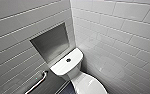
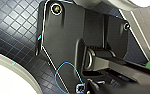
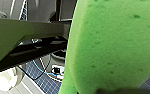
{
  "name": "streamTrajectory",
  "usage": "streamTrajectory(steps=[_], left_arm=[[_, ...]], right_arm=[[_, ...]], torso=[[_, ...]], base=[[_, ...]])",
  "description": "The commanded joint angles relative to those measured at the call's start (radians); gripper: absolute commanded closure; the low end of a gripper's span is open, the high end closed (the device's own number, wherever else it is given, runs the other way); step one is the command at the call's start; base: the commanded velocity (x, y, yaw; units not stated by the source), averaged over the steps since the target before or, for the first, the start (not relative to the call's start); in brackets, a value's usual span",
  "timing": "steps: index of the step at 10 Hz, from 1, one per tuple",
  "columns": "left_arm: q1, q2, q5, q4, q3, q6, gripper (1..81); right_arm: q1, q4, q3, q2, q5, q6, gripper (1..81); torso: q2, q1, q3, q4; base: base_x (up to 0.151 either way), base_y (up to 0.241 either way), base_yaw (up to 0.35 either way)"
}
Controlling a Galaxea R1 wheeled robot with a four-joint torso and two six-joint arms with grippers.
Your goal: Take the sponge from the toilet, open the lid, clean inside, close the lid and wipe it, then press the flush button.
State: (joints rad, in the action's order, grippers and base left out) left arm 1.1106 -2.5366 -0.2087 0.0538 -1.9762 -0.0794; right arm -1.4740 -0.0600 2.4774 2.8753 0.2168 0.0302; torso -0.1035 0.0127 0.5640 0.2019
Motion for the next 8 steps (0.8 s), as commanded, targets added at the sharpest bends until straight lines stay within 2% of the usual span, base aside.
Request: streamTrajectory(steps=[1,3,5,8], left_arm=[[0.123,-0.14,-0.018,0.097,-0.177,0.006,81.1],[0.162,-0.217,-0.011,0.095,-0.318,0.006,81.1],[0.186,-0.321,0.018,0.095,-0.484,0.006,81.1],[0.208,-0.39,0.037,0.087,-0.578,0.006,81.1]], right_arm=[[-0.019,0.002,-0.011,0.003,-0.07,0.005,81.1],[-0.033,0.003,-0.02,-0.009,-0.033,0.005,81.1],[-0.035,0.006,-0.011,-0.002,-0.034,0.005,81.1],[-0.036,0.005,-0.011,0.012,-0.045,0.005,81.1]], torso=[[0.0,0.0,0.0,0.0],[0.0,0.0,0.0,0.0],[0.0,0.0,0.0,0.0],[0.0,-0.001,0.0,0.0]], base=[[0.0,0.0,0.0],[0.0,0.0,0.0],[0.0,0.0,0.0],[0.0,0.0,0.0]])
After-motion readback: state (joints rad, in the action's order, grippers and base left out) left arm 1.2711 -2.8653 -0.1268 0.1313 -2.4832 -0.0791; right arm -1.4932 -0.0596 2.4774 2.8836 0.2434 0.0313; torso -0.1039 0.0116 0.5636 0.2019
